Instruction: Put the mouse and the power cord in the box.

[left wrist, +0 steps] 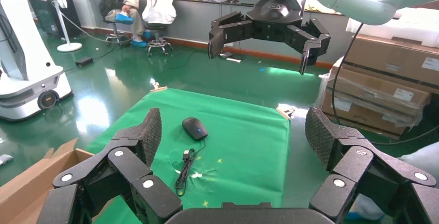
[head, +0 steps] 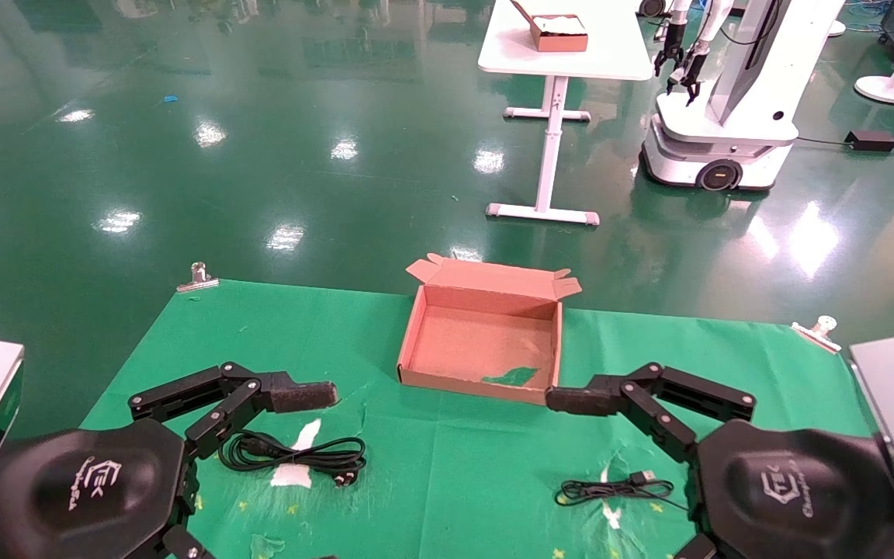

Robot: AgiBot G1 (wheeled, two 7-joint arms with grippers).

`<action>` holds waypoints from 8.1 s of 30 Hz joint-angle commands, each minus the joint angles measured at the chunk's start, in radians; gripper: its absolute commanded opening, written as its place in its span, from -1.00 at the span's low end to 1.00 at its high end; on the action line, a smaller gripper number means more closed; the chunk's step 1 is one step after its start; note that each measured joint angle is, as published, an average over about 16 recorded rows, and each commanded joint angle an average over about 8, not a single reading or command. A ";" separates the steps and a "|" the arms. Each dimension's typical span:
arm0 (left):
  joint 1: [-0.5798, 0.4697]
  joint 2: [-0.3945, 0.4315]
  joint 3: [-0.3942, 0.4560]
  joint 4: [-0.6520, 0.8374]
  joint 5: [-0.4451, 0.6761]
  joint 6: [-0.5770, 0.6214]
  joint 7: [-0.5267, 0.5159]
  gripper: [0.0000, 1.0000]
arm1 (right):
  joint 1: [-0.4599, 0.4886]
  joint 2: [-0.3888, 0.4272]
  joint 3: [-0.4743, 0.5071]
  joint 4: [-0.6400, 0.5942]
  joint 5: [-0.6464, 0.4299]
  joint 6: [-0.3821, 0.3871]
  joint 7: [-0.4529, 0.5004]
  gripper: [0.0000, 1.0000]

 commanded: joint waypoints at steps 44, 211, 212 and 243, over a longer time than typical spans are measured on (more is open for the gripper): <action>-0.059 0.010 0.032 -0.002 0.083 0.025 0.023 1.00 | 0.002 0.046 -0.004 -0.029 -0.032 -0.045 -0.028 1.00; -0.934 0.495 0.310 1.349 0.682 -0.141 0.626 -1.00 | 0.933 -0.458 -0.443 -1.034 -0.854 0.292 -0.815 -1.00; -0.938 0.510 0.307 1.344 0.677 -0.153 0.627 -1.00 | 0.931 -0.468 -0.441 -1.032 -0.852 0.304 -0.819 -1.00; -0.885 0.714 0.264 1.267 0.614 -0.365 0.624 -1.00 | 0.646 -0.751 -0.386 -1.157 -0.737 0.836 -0.940 -1.00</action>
